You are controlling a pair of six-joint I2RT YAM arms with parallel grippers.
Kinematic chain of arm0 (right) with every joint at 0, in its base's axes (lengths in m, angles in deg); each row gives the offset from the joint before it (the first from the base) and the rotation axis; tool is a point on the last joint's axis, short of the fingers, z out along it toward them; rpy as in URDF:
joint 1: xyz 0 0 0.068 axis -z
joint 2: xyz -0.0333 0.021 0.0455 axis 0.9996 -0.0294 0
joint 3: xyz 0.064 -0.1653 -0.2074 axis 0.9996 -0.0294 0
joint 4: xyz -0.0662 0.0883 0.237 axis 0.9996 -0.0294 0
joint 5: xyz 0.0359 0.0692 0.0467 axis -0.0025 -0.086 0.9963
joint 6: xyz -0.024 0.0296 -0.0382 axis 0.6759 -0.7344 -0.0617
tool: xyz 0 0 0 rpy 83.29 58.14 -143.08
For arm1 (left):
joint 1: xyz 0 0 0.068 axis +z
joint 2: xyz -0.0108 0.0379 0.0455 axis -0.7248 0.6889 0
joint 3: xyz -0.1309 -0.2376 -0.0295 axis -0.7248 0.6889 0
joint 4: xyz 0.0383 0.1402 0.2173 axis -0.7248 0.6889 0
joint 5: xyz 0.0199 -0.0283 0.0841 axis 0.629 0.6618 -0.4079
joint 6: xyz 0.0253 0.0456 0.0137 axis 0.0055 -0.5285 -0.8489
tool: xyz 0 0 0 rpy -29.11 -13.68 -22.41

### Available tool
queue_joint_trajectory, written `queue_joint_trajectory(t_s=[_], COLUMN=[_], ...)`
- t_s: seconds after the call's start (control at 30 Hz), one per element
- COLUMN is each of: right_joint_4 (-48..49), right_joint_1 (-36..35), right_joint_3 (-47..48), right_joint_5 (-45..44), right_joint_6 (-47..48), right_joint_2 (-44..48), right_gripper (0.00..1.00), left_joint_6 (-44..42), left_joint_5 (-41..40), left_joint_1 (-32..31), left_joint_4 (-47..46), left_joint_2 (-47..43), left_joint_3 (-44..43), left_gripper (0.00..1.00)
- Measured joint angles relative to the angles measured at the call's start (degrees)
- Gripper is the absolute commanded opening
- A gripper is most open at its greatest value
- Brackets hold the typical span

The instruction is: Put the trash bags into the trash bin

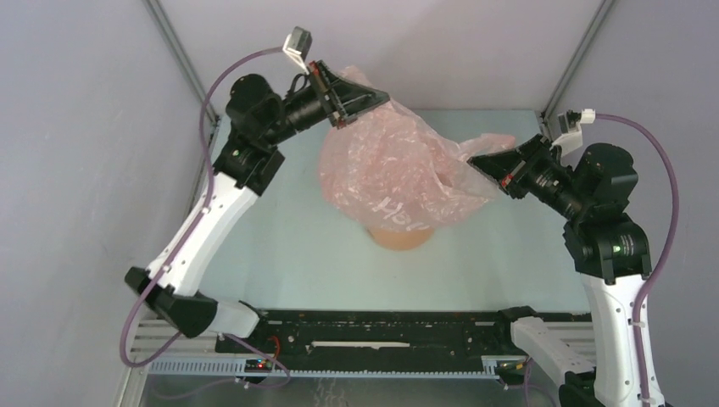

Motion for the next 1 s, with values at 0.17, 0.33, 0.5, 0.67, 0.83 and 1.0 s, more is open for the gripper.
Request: queue_joint_trajectory(t_s=[0.17, 0.33, 0.5, 0.67, 0.83, 1.0], right_joint_4=[-3.5, -6.1, -6.4, -7.8, -10.2, -15.5], right_joint_1=[1.3, 2.3, 4.0, 6.7, 7.7, 8.7], right_joint_3=[0.7, 2.8, 4.6, 8.2, 12.0, 15.6], right_joint_5=[-2.8, -6.4, -7.9, -8.7, -9.6, -10.6], right_joint_6=[3.0, 5.9, 8.3, 11.9, 16.1, 20.0], right_joint_2=[-1.2, -1.8, -2.2, -4.7, -7.9, -8.9], right_gripper=[0.03, 0.04, 0.04, 0.09, 0.42, 0.83], left_joint_6=[3.4, 7.7, 10.4, 11.4, 11.3, 10.3], left_joint_5=[0.8, 1.7, 1.8, 1.9, 3.2, 5.9], left_joint_1=[-1.0, -4.2, -7.3, -8.3, -7.7, -5.7], left_joint_4=[-4.3, -11.1, -16.1, -18.1, -16.9, -16.9], left_joint_2=[8.2, 15.3, 19.1, 23.6, 25.8, 23.7], left_joint_3=[-6.8, -10.9, -8.0, -8.6, -9.2, -6.9], left_gripper=[0.0, 0.0, 0.0, 0.0, 0.0, 0.0])
